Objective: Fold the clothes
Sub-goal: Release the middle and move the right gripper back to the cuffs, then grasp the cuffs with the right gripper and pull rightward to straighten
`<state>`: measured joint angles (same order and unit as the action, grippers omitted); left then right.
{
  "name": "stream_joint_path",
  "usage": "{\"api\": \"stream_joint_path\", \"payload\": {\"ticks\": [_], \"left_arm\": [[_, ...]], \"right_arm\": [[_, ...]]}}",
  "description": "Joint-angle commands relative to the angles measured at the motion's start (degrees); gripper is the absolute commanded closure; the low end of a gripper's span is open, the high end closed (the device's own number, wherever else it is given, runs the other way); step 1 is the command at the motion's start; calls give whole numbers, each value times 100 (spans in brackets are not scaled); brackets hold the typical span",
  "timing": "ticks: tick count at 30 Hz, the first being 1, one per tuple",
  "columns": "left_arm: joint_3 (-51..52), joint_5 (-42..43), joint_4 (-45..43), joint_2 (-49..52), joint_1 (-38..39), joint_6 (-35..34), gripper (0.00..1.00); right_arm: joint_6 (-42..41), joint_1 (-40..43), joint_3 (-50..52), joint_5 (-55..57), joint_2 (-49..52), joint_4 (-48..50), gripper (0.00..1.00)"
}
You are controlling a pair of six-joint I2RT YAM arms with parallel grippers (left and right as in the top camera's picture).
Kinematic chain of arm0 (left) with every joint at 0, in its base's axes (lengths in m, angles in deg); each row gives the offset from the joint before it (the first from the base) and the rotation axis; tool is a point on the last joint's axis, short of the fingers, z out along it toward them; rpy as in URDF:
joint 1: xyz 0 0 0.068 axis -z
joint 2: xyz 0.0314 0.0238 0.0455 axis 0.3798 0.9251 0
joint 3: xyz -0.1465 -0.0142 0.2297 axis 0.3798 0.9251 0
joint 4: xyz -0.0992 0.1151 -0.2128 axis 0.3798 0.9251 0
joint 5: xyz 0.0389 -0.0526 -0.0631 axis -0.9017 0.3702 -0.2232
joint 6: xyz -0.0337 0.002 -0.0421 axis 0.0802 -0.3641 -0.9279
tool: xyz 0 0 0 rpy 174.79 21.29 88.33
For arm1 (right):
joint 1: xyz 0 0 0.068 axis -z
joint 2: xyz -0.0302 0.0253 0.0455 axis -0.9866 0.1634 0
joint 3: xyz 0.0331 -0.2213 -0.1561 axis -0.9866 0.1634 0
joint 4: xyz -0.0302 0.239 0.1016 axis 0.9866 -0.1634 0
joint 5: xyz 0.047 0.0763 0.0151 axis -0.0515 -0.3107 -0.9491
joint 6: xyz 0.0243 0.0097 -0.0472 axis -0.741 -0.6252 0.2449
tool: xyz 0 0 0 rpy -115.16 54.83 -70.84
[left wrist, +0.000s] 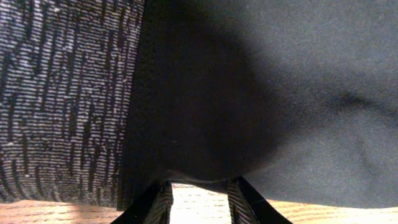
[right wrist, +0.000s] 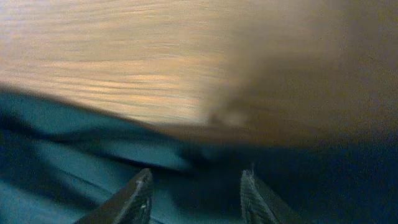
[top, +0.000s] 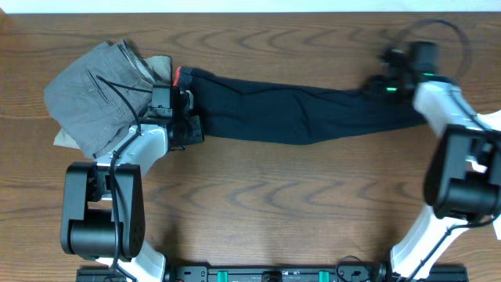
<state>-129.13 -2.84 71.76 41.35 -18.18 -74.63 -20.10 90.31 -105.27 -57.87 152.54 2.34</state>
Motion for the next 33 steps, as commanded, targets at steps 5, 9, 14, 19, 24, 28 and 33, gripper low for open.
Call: {"api": "stream_joint_path", "payload": {"ticks": [5,9,14,19,24,28,33], "left_arm": [[-87,-68,-2,31,-20,55,68],[-87,-68,-4,31,-20,52,67],[-98,-63,0,-79,-20,-146,76],[-348,61,15,-566,-22,-125,64],[-564,-227,11,-1003,-22,-120,61],[-564,-1008,90,-909,-22,-116,61],[-564,-918,144,-350,-20,-118,87]], "right_arm": [[-507,1412,-68,-271,-223,-367,47],[-514,1628,-70,-122,-155,-199,44],[-702,1631,-68,98,2,-188,41],[-501,1637,-70,-393,11,-44,40],[-398,1635,-68,-839,11,-59,41],[-398,1635,-70,-855,11,-92,40],[-400,1635,-70,-857,11,-136,40]]}}
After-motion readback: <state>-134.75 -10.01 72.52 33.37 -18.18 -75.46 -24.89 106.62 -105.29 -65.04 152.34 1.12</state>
